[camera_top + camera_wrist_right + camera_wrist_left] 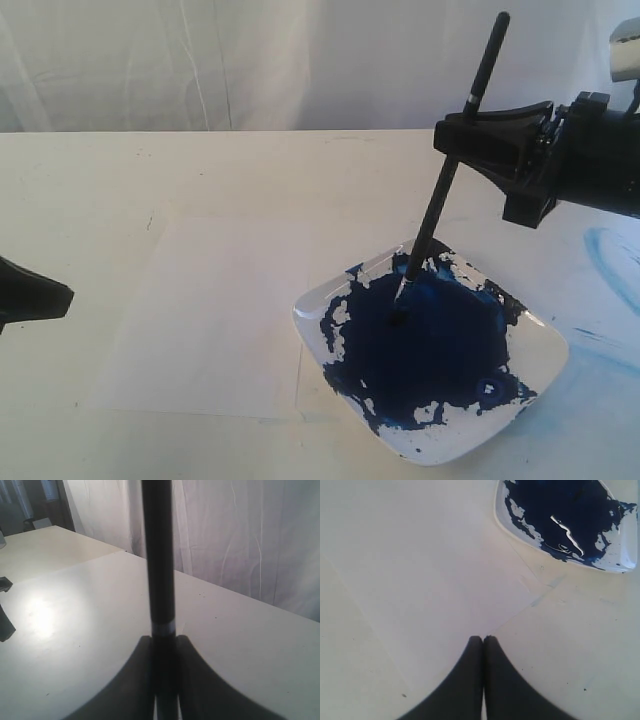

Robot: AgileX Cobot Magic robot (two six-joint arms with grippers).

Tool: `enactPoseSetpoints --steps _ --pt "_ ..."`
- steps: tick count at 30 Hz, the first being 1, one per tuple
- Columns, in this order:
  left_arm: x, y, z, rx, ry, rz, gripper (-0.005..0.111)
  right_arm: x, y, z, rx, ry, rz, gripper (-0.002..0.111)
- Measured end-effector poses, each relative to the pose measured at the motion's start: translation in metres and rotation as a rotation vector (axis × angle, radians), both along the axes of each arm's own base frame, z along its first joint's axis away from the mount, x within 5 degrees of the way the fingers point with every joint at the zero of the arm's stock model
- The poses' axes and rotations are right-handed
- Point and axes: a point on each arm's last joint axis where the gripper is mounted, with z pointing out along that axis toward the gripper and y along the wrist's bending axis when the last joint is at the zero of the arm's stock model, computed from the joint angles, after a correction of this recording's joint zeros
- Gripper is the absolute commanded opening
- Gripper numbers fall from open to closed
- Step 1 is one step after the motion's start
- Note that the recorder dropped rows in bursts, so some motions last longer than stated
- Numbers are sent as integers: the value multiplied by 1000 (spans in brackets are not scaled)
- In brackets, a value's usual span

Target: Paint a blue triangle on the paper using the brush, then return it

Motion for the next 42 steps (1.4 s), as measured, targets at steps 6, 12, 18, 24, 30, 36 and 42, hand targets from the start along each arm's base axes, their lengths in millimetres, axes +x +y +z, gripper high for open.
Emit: enactPoseSetpoints --steps 6,12,18,24,30,36,42 --pt "-1 -1 0 -4 11 -12 0 0 0 0 0 0 0 0" --pt "-1 -1 0 -4 11 -12 0 0 0 0 0 0 0 0" --pt "-2 1 -11 -6 20 33 0 0 0 0 -3 -6 0 0" --pt "13 3 -26 -32 57 118 0 0 0 0 -8 -16 1 0" --pt "46 3 -60 -41 194 134 0 0 0 0 -7 -16 0 0" --pt "66 3 -95 -39 289 135 0 0 0 0 -7 -16 0 0" --pt "71 1 -110 -55 332 136 0 0 0 0 -7 -16 0 0"
